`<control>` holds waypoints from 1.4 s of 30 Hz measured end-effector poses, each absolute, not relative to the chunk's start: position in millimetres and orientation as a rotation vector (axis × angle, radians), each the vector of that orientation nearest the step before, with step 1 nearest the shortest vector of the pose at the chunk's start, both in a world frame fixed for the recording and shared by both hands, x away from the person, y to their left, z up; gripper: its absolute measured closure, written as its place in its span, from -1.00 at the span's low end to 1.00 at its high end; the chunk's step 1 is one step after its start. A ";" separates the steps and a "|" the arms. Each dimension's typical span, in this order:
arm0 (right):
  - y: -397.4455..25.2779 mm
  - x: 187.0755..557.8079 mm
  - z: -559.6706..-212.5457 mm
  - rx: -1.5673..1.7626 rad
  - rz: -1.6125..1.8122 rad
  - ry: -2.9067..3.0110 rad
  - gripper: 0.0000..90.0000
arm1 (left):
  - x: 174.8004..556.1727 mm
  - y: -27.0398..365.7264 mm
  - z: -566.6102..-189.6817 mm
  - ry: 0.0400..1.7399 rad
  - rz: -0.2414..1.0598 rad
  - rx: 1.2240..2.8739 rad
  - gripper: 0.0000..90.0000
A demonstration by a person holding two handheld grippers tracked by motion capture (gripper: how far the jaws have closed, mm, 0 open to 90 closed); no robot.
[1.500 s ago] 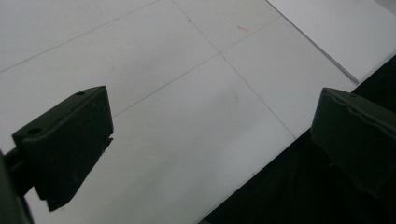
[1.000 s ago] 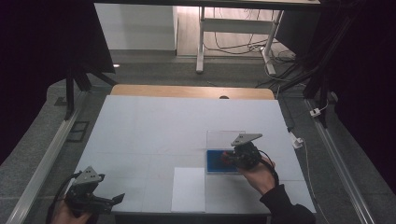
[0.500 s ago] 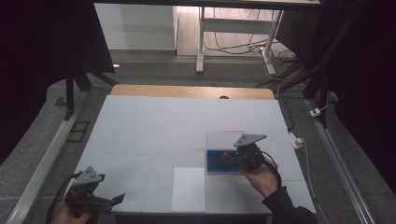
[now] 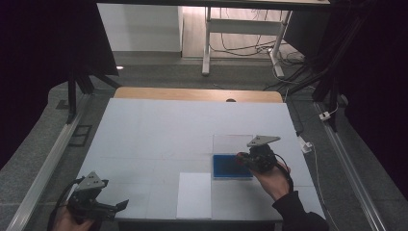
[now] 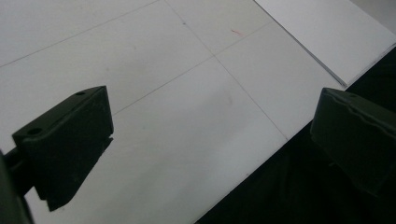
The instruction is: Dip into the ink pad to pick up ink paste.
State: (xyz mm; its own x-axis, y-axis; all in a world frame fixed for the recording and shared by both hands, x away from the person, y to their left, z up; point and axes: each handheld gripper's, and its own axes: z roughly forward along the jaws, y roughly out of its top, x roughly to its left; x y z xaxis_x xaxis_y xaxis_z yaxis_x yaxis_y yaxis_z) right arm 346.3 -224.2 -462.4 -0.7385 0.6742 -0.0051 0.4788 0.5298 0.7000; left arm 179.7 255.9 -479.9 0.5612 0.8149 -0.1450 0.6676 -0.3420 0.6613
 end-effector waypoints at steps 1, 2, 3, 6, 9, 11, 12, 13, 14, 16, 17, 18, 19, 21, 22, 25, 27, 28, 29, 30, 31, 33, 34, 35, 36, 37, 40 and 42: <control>-225.8 348.5 -465.5 0.978 1.000 2.495 0.77 | 179.8 255.9 -479.9 1.183 0.274 2.107 -1.00; -226.5 349.7 -467.1 0.974 0.984 2.500 0.77 | 179.9 255.9 -479.9 1.183 0.273 2.108 -1.00; -226.5 350.8 -468.9 0.975 0.978 2.506 0.77 | 179.9 255.9 -479.9 1.183 0.273 2.108 -1.00; -224.9 352.9 -473.9 0.966 0.951 2.526 0.77 | 179.9 255.7 -479.9 1.183 0.273 2.110 -1.00; -222.4 354.1 -477.3 0.961 0.937 2.532 0.77 | 180.0 255.5 -480.1 1.183 0.275 2.110 -1.00; -221.2 354.7 -479.0 0.968 0.918 2.533 0.77 | 180.1 255.6 -480.1 1.182 0.272 2.112 -1.00; -220.9 355.0 -480.0 0.971 0.904 2.536 0.77 | 180.3 255.9 -480.0 1.182 0.269 2.111 -1.00; -220.9 355.4 -481.0 0.977 0.895 2.538 0.77 | 180.3 255.9 -480.0 1.182 0.269 2.111 -1.00; -221.4 356.1 -481.2 0.981 0.901 2.537 0.77 | 180.3 256.0 -480.1 1.183 0.269 2.109 -1.00; -221.4 356.2 -481.2 0.989 0.901 2.536 0.77 | 180.3 256.1 -480.1 1.184 0.268 2.110 -1.00; -221.2 356.0 -481.4 0.991 0.899 2.535 0.78 | 180.3 256.0 -480.1 1.184 0.268 2.109 -1.00; -219.7 354.9 -482.0 0.981 0.884 2.530 0.78 | 180.4 256.0 -480.1 1.184 0.267 2.111 -1.00; -218.9 354.5 -482.3 0.982 0.879 2.528 0.78 | 180.5 255.9 -480.1 1.185 0.267 2.111 -1.00; -216.9 353.1 -483.1 0.973 0.870 2.519 0.78 | 180.5 256.0 -480.2 1.186 0.266 2.112 -1.00; -216.0 352.5 -483.2 0.964 0.862 2.517 0.78 | 180.5 256.0 -480.2 1.186 0.266 2.112 -1.00; -213.3 350.5 -483.6 0.943 0.842 2.510 0.78 | 180.5 255.8 -480.3 1.186 0.267 2.113 -1.00; -209.6 347.8 -483.8 0.911 0.809 2.504 0.78 | 180.7 255.5 -480.3 1.188 0.266 2.115 -1.00; -208.7 347.2 -483.9 0.907 0.805 2.503 0.78 | 180.8 255.4 -480.3 1.187 0.265 2.116 -1.00; -208.6 347.1 -484.0 0.905 0.803 2.503 0.78 | 180.9 255.3 -480.4 1.188 0.265 2.115 -1.00; -208.6 347.1 -484.0 0.905 0.803 2.503 0.78 | 181.0 255.3 -480.5 1.189 0.264 2.115 -1.00; -209.0 347.5 -484.0 0.909 0.806 2.503 0.78 | 181.1 255.4 -480.5 1.189 0.263 2.115 -1.00; -214.0 351.0 -484.5 0.955 0.851 2.508 0.79 | 180.9 255.5 -480.5 1.189 0.263 2.114 -1.00; -216.3 352.4 -484.7 0.979 0.872 2.512 0.79 | 180.9 255.6 -480.4 1.189 0.263 2.114 -1.00; -218.6 353.9 -485.0 0.998 0.894 2.514 0.79 | 180.9 255.7 -480.4 1.189 0.262 2.114 -1.00; -220.7 355.2 -485.4 1.016 0.909 2.512 0.79 | 180.8 255.8 -480.4 1.189 0.262 2.113 -1.00; -220.7 355.2 -485.4 1.016 0.909 2.512 0.79 | 180.8 255.9 -480.4 1.189 0.262 2.113 -1.00; -219.8 354.6 -485.3 1.008 0.902 2.512 0.79 | 180.9 255.7 -480.4 1.188 0.262 2.114 -1.00; -215.8 351.7 -485.0 0.979 0.871 2.506 0.79 | 181.0 255.6 -480.5 1.189 0.262 2.114 -1.00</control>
State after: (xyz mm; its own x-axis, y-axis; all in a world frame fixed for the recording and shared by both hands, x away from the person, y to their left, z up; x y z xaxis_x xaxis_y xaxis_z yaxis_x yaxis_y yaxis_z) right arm 351.7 -215.8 -485.0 -0.7174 0.6936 -0.0654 0.5034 0.5811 0.6395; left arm 181.0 255.6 -480.5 0.5608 0.8141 -0.1506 0.6757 -0.3449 0.6516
